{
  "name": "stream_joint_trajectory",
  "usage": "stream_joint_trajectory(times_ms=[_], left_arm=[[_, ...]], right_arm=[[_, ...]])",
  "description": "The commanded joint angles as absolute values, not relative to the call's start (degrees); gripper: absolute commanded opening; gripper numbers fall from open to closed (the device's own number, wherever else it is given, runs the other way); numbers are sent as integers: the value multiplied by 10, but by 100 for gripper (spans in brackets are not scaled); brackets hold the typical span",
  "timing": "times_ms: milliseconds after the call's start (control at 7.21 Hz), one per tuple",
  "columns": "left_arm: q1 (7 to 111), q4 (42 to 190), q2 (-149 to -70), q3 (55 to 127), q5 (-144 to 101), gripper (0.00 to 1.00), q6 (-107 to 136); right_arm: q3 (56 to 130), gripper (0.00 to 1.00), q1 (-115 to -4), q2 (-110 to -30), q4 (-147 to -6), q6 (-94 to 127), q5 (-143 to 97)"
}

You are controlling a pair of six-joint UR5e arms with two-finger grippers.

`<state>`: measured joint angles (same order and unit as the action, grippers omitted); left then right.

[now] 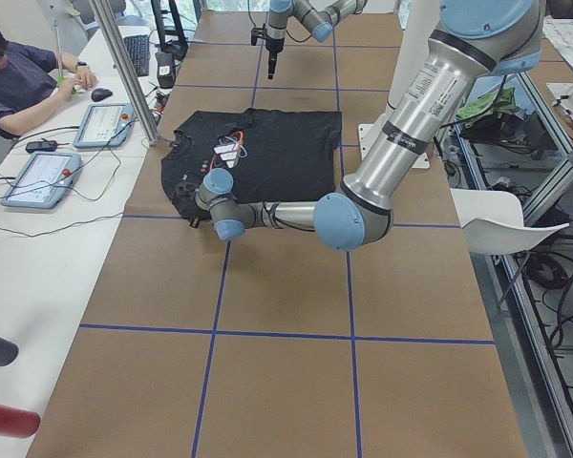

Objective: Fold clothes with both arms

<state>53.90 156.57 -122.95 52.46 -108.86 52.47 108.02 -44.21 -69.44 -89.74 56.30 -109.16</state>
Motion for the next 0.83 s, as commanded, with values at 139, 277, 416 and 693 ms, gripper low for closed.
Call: stream_joint_trajectory(times_ms=[139,277,416,693], left_arm=[[562,1557,-1237,539,-1138,0,532],[560,1532,-1245,559,-1140,0,566],[556,1475,-1264,588,-1138,0,591],[520,1449,-1301,601,-1135,0,675]], right_arm=[[1080,100,-442,-694,-897,565,-1092],[1080,100,-442,-693,-896,566,-1092],[1080,100,-442,-693,-896,567,-1092],[1080,100,-442,-693,-896,567,-1091]])
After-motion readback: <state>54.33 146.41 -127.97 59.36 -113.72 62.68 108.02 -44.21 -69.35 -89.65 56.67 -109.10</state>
